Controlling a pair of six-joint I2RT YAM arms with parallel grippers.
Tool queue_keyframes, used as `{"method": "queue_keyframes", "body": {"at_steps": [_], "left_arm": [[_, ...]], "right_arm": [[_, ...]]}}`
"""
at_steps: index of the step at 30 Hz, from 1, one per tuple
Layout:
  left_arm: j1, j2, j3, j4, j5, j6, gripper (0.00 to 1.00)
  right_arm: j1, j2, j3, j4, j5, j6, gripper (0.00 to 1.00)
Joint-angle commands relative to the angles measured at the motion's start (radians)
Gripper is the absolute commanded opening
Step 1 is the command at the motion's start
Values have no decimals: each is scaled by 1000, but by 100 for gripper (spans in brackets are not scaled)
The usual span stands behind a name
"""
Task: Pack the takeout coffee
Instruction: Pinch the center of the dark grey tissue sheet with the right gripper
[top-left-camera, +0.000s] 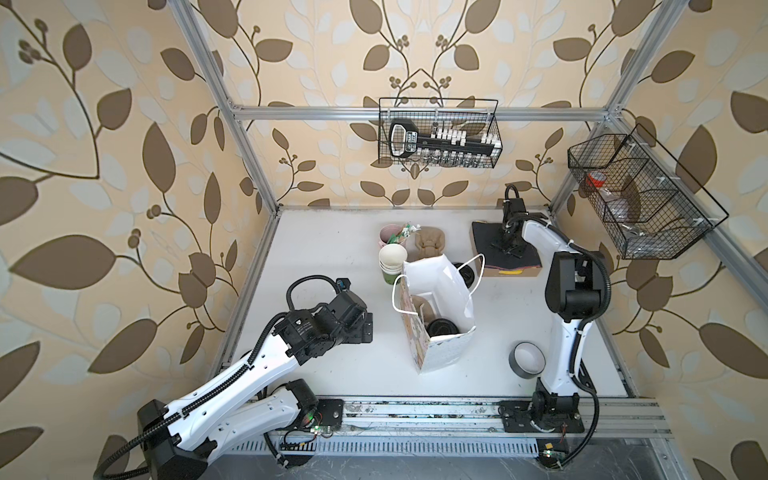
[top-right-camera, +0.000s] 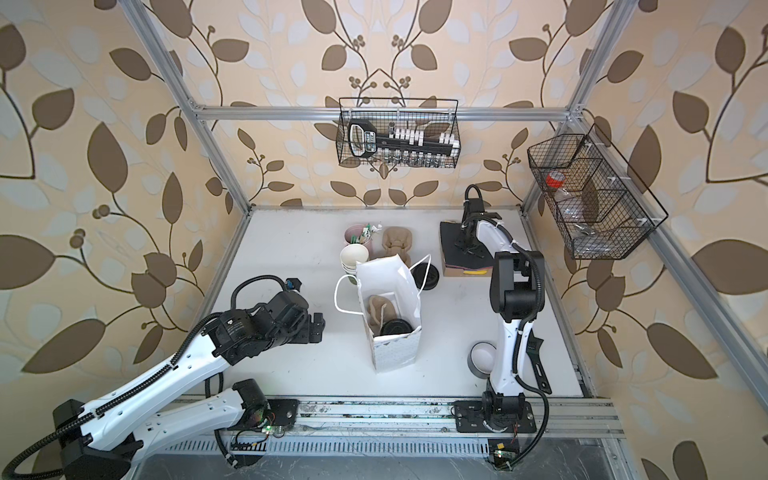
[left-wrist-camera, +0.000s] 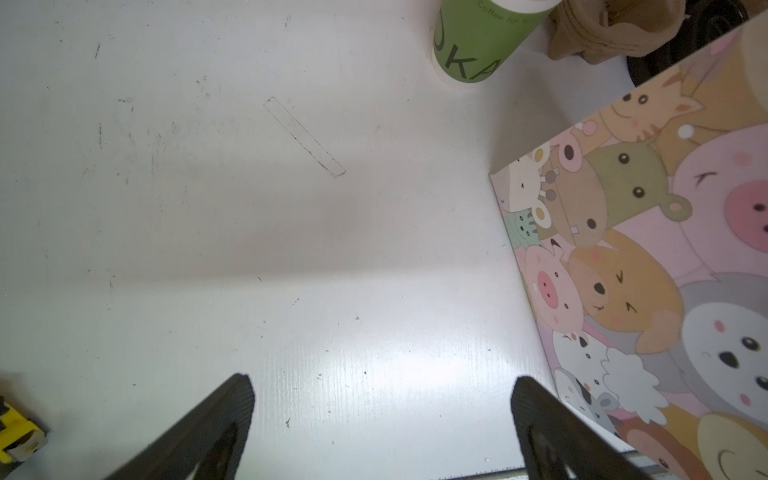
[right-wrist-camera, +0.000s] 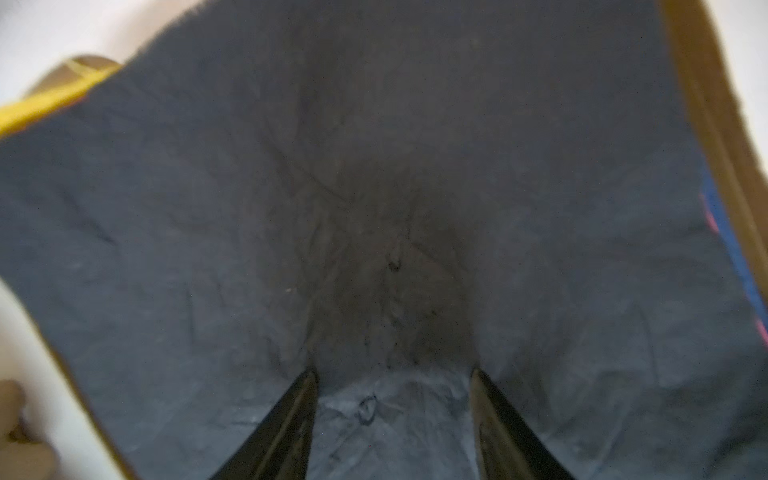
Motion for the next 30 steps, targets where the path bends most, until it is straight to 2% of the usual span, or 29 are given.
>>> {"method": "queue_keyframes", "body": {"at_steps": [1,4,7,13,17,25,28,30], "left_arm": [[89,31,46,25,106,88,99],[158,65,37,62,190,113,99],[177,87,33,74,221,120,99],[180,80,28,80,219,122,99],[181,80,26,82,218,123,99],[181,79,26,84,220,124,99],[181,76,25,85,221,124,99],[182,73,25,85,221,124,99]], "right_arm": [[7,22,18,-22,30,-2,53],[7,20,10,-17,29,0,47],[7,9,-2,-4,29,0,41],[-2,17,-13,16,-1,-1,30],[-6,23,-17,20,-14,1,17],[-12,10,-50,48,-38,7,11],[-16,10,-53,50,-49,10,1],[-16,6,-53,46,-49,10,0]]}}
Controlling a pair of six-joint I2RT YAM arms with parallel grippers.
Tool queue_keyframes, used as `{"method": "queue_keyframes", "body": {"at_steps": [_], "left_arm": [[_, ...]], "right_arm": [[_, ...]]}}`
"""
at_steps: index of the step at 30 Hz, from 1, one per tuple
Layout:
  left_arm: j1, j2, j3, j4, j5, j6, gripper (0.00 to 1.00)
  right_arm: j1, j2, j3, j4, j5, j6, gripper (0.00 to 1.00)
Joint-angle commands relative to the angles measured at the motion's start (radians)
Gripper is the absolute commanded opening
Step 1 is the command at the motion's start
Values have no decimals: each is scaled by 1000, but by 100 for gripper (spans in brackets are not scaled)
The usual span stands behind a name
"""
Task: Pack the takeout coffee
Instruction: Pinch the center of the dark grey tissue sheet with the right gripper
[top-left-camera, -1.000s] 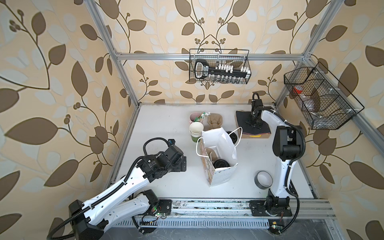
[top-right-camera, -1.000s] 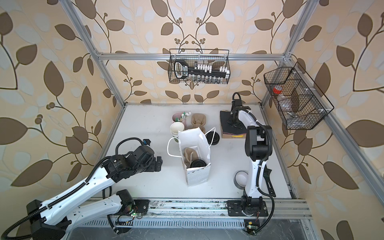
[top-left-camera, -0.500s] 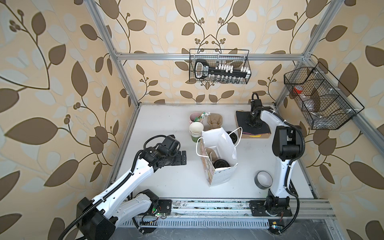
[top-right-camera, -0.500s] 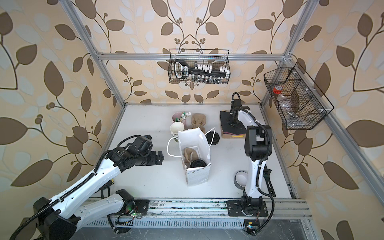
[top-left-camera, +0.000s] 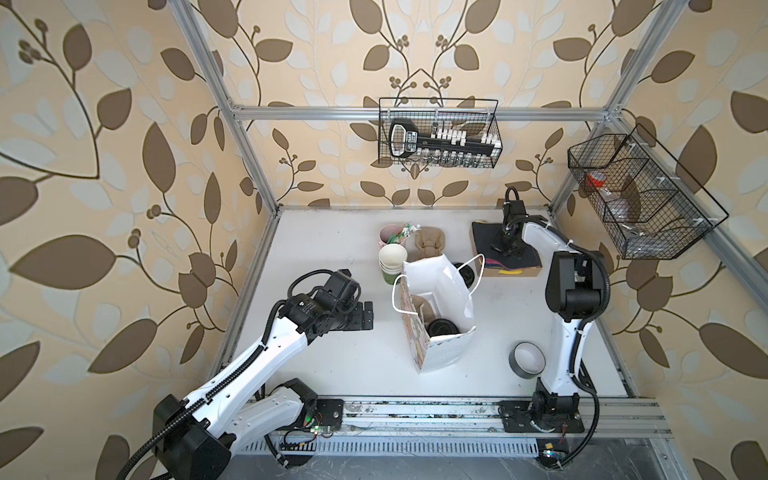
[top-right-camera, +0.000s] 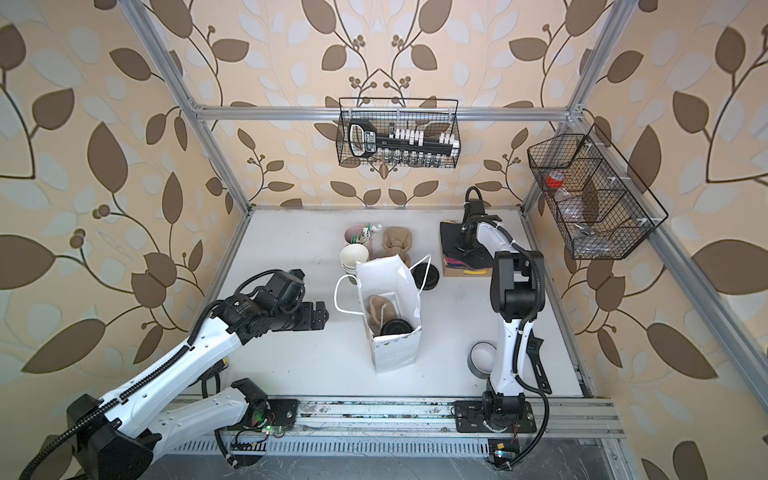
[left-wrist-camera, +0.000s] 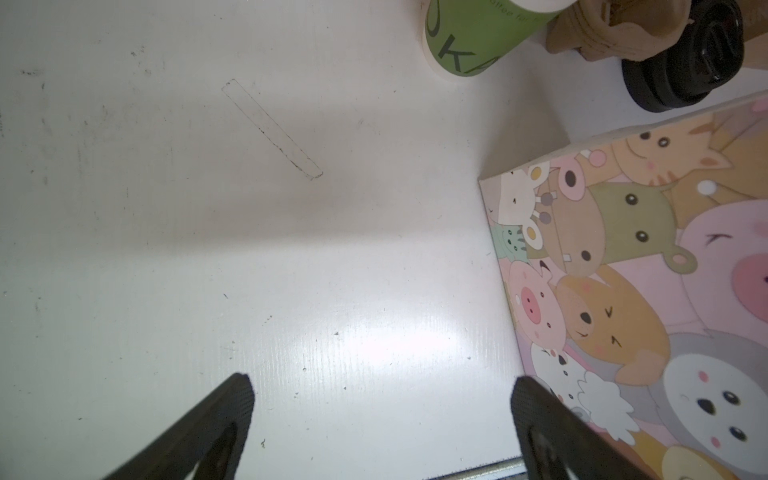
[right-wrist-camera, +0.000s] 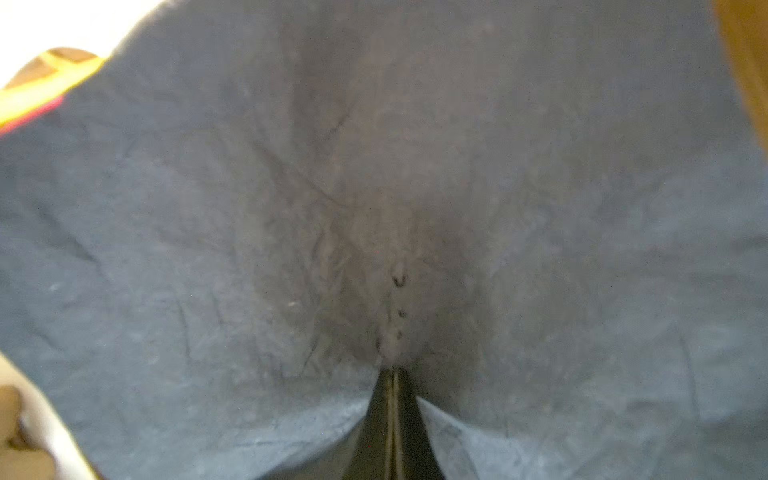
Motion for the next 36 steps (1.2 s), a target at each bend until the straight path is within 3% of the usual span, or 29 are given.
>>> {"method": "queue_keyframes", "body": {"at_steps": [1,21,22,25,27,30,36], "left_arm": [[11,-22,14,9,16,14,99],[14,-22,11,14,30,18,99],[15,-22,14,14,31,19,99],[14,-22,12,16,32,19,99],[14,-19,12,16,33,18,99],[14,-15,12,16,35,18,99],[15,-18,12,16,36,20,99]], "right_arm": [[-5,0,-20,-8,-13,5,0],[14,-226,-146,65,-24,46,0],[20,-220,-142,60,-52,39,5],[62,-188,-116,24,-82,20,47],[94,-174,-95,-5,-42,18,64],[104,-151,-94,8,-47,22,72],[72,-83,-82,25,-51,35,74]]}}
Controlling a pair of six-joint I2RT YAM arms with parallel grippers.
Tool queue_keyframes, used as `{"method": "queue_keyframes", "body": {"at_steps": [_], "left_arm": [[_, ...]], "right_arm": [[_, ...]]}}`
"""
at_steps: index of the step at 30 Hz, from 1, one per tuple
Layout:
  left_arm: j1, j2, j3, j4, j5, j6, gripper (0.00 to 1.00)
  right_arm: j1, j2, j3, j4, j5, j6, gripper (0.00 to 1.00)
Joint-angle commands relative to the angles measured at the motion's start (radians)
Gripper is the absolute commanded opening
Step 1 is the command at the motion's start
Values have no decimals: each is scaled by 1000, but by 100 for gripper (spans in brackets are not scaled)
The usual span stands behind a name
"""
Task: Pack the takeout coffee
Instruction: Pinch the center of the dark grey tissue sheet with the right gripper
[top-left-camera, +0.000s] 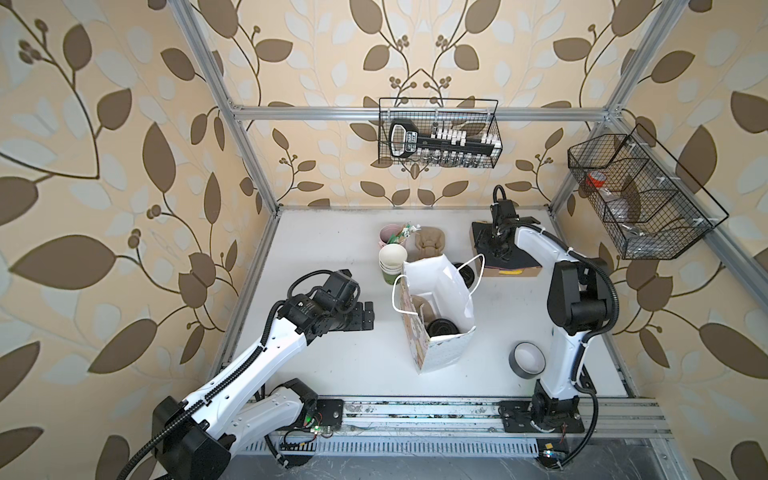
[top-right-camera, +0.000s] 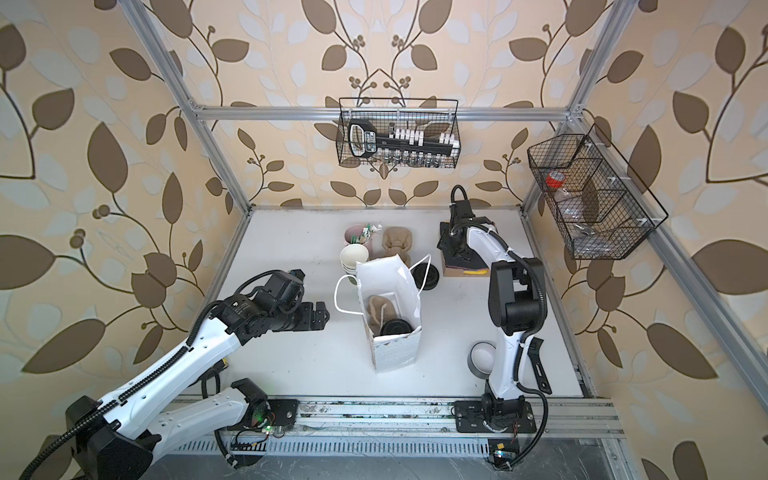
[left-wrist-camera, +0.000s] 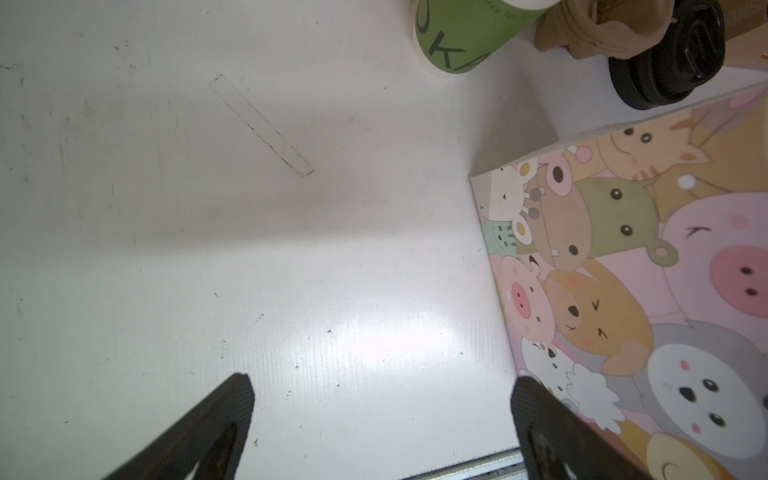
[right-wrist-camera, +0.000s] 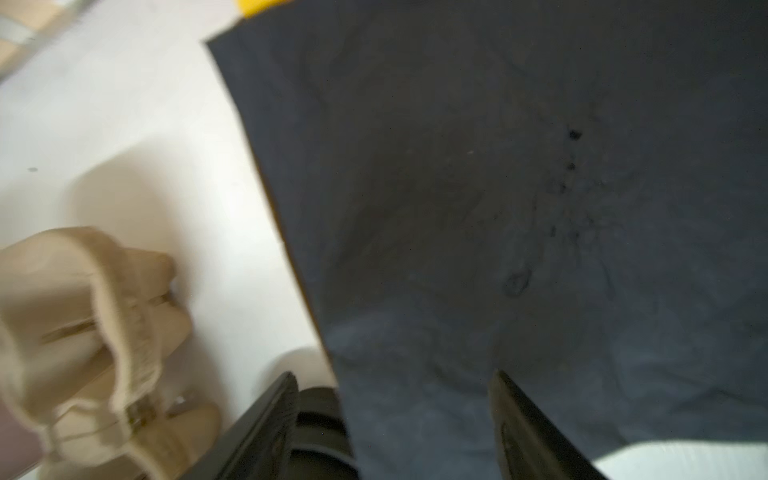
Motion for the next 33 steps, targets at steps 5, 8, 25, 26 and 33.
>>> {"method": "queue_keyframes", "body": {"at_steps": [5,8,25,26,33], "left_arm": [[8,-5,11,14,17,20,99],[8,-1,11,14,19,21,99],[8,2,11,16,24,21,99],[9,2,12,17,23,21,99],[8,0,12,17,26,22,99]], "right_arm": [[-49,108,29,16,-13,5,74],[-54,125,14,37,-11,5,72],[-58,72,-13,64,-17,11,28],[-60,69,-15,62,-18,11,26],[-66,24,-35,63,0,22,16]]}}
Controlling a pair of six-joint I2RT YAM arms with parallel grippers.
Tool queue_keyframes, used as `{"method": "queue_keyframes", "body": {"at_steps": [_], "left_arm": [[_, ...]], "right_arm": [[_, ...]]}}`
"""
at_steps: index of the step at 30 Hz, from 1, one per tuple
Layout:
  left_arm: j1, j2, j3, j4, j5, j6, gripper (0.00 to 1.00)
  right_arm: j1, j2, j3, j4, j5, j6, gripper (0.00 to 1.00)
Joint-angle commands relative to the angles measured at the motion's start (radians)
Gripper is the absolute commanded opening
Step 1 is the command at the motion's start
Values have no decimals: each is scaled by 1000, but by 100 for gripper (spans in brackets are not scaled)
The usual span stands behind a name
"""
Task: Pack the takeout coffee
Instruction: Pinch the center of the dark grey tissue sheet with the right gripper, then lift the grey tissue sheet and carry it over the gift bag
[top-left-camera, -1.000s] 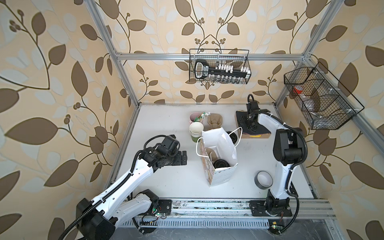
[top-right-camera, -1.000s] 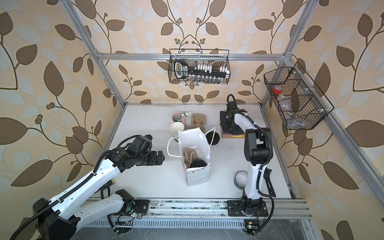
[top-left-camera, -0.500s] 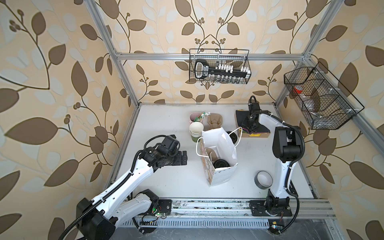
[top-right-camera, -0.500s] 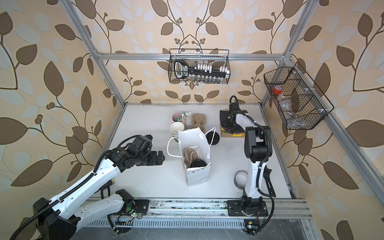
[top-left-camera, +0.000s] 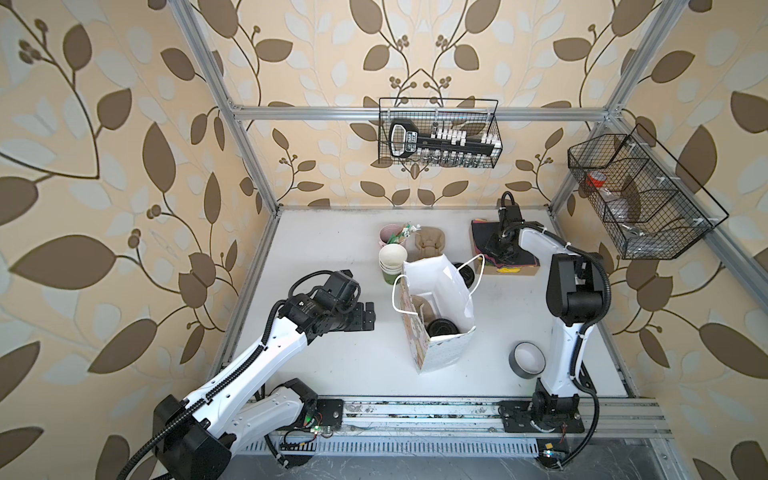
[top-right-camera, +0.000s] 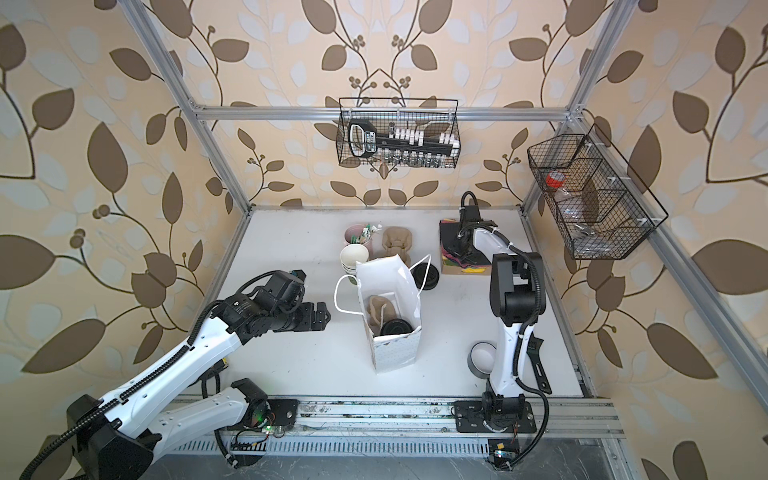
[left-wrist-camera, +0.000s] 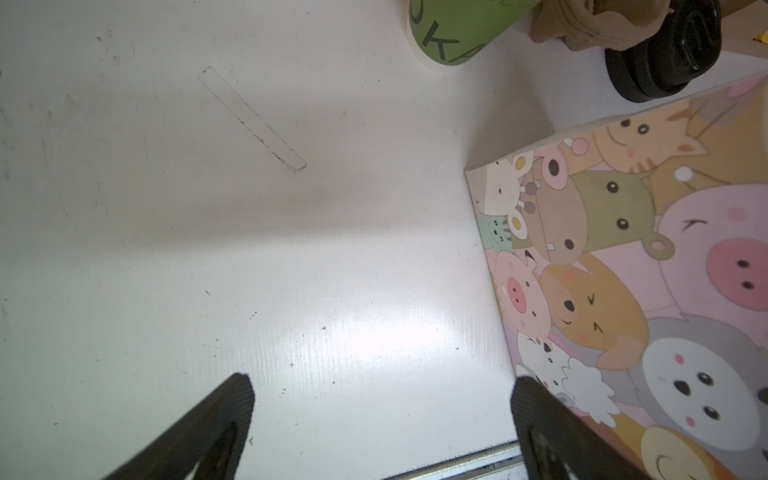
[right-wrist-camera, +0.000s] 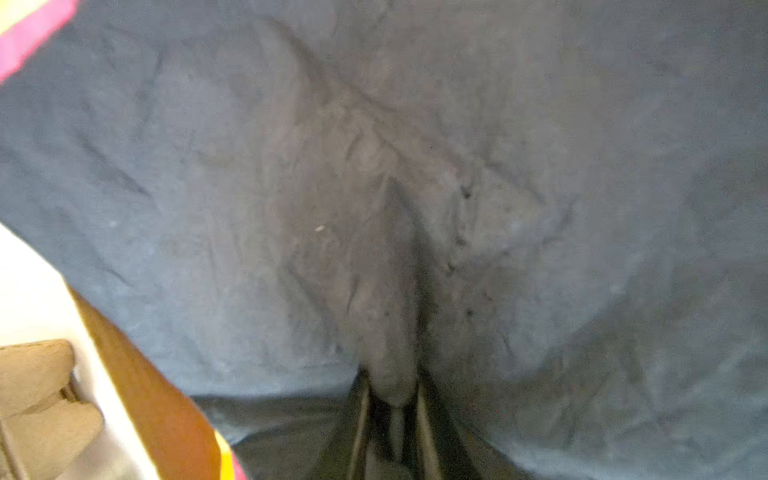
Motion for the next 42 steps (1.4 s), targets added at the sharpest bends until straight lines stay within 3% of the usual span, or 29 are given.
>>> {"method": "queue_keyframes", "body": {"at_steps": [1,20,33,38,42], "left_arm": [[8,-6,11,17,8,20,99],[9,-4,12,17,14,22,99],[9,-27,12,17,12,21,99],[9,-32,12,18,16,22,99],[9,-39,12,18,20,24,99]], "right_arm": [[-2,-43,-21,-10,3,8,16],[-2,-177,-32,-40,35,23,0],[40,-567,-168,-33,-13,54,0],[143,-800,-200,-63,-22,36,0],[295,-987,-201,-109,-32,22,0]]}}
